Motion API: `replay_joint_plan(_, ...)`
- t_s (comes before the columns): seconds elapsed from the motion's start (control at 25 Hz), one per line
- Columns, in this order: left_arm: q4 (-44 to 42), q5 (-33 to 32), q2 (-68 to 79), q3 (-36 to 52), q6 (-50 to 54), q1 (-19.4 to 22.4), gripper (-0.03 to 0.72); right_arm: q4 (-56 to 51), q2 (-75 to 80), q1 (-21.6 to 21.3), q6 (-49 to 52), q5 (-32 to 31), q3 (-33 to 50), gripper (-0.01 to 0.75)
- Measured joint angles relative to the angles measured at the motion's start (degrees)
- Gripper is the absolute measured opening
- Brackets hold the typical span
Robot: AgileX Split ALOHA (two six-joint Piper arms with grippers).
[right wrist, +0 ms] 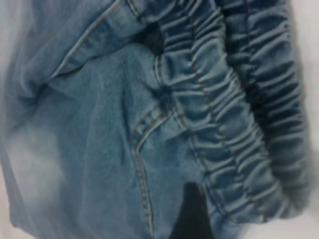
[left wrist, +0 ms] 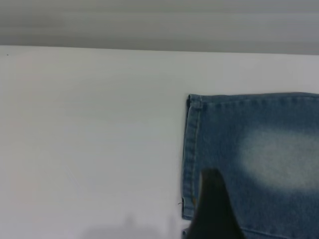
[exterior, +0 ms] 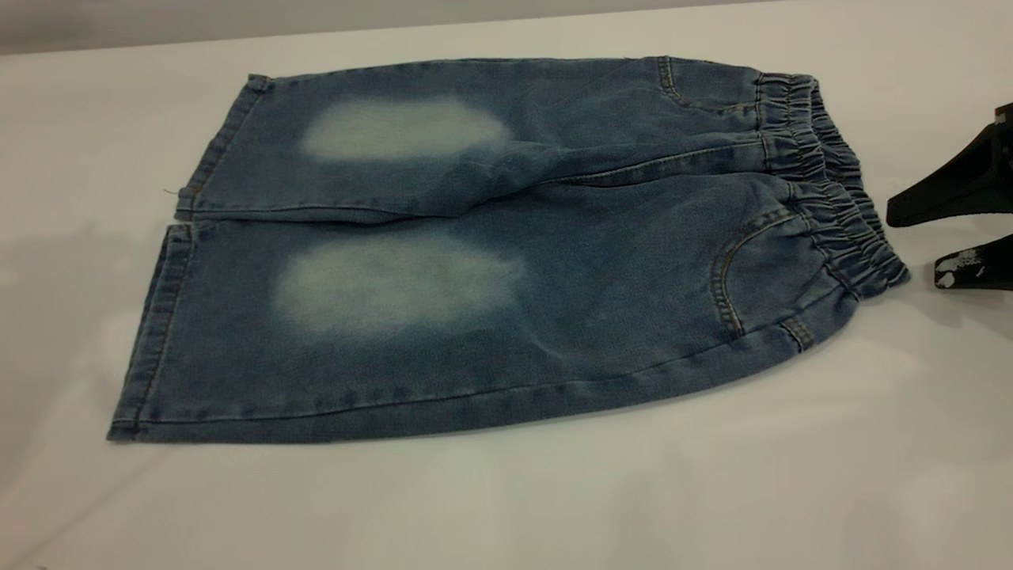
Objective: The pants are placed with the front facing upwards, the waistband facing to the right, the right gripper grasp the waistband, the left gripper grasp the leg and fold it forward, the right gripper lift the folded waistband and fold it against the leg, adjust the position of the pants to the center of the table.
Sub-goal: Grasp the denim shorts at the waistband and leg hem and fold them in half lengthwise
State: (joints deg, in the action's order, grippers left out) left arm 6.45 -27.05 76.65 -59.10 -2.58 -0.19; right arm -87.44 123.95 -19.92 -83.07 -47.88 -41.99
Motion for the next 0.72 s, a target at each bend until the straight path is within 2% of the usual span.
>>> replay_joint_plan(0.56,0.0,0.0,0.0,0.0,0.0,0.0,0.443,0.2,0.0,0.0,-0.6,-0.5,0.0,0.500)
replay_joint_plan(0.72,0.0,0.0,0.0,0.0,0.0,0.0,0.443,0.7,0.1,1.1,-0.9,0.1,0.0,0.500)
